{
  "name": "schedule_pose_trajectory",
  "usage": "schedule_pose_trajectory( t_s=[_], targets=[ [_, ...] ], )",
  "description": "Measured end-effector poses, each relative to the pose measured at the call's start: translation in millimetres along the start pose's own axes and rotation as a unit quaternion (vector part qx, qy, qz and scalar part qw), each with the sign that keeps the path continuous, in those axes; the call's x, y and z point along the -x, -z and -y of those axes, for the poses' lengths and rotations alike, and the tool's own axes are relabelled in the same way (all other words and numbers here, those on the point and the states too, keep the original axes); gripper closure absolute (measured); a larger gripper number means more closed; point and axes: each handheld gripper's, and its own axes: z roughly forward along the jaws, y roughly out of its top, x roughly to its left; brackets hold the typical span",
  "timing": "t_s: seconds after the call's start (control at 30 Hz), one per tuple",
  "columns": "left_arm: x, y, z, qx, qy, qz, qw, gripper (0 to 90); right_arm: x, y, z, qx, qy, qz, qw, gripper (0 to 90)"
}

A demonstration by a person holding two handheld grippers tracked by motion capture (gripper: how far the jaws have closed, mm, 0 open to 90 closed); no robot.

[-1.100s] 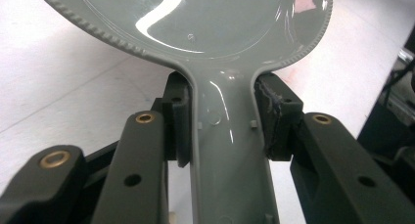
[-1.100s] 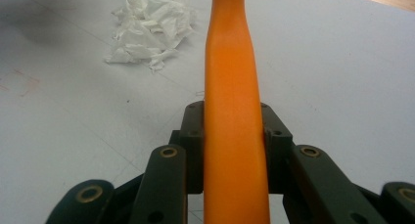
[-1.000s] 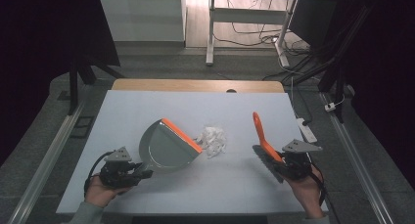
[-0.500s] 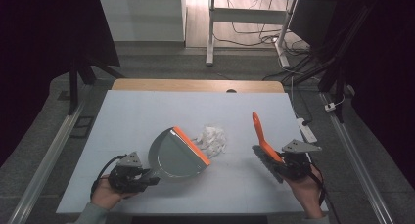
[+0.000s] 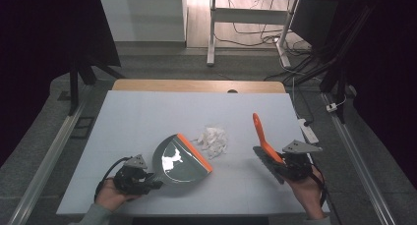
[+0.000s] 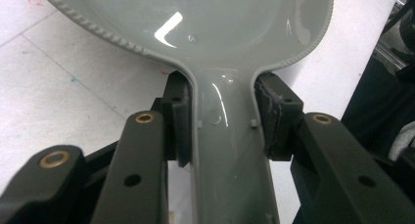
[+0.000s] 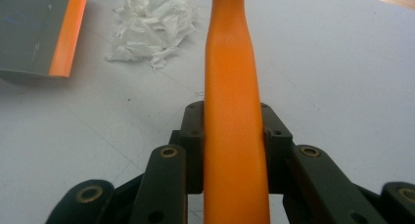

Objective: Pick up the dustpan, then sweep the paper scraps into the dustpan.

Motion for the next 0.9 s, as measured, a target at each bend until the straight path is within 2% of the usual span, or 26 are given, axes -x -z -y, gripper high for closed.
schedule_pose_trajectory(
  t_s=[0.33,0.6,0.77,0.9],
  targets=[
    [-7.1,-0.9,3.0,-0.015,0.023,0.006,0.9996,61.3,-0.1,-0.2,0.0,0.0,0.0,0.0,1.0,69.7],
    [-9.5,-2.1,3.4,-0.018,0.026,0.013,0.9994,61.3,-0.8,0.3,-0.7,0.002,0.002,0.0,1.0,69.7],
    [-10.5,-2.9,3.4,-0.018,0.028,0.014,0.9993,61.3,-2.0,1.2,-4.8,0.013,0.002,-0.002,0.9999,69.7],
    [-11.4,-3.6,4.2,-0.021,0.027,0.018,0.9993,61.3,-5.5,-3.1,-8.8,0.013,0.003,-0.008,0.9999,69.7]
  ],
)
